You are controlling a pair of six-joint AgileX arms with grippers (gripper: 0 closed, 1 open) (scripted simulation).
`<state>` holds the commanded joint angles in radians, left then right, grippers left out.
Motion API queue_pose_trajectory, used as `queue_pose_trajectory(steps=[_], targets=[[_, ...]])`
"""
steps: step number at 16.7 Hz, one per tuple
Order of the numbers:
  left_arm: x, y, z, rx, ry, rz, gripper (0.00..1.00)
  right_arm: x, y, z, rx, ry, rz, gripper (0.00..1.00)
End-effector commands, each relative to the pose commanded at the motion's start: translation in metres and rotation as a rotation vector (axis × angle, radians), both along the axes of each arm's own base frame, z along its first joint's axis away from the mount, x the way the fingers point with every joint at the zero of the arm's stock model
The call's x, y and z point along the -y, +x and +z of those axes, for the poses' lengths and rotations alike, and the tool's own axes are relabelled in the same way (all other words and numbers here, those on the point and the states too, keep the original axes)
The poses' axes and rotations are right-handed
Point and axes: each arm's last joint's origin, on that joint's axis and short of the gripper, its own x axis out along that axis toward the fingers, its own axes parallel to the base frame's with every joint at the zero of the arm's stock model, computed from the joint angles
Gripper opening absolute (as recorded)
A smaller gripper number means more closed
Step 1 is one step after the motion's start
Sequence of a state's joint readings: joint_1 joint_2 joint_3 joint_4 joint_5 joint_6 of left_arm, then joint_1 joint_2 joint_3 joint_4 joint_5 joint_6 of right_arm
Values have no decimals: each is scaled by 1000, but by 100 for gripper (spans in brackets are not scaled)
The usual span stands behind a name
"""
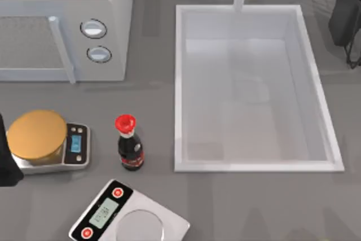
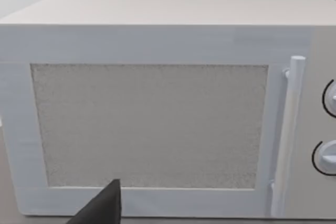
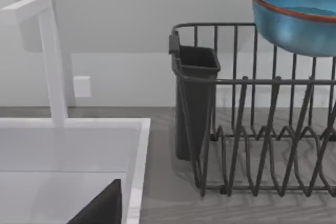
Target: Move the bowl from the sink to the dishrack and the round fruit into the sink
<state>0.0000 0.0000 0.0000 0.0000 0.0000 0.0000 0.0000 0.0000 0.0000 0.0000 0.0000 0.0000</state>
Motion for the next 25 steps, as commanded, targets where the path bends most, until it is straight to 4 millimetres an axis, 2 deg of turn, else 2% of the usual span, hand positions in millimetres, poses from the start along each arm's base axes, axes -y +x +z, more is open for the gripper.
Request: queue_pose_trajectory(steps=[20, 25], targets=[[0, 0, 0, 0, 0, 0, 100, 0, 0, 0, -1, 0, 0, 100], [0, 0, 0, 0, 0, 0, 100, 5, 3, 21, -167, -41, -42, 100]])
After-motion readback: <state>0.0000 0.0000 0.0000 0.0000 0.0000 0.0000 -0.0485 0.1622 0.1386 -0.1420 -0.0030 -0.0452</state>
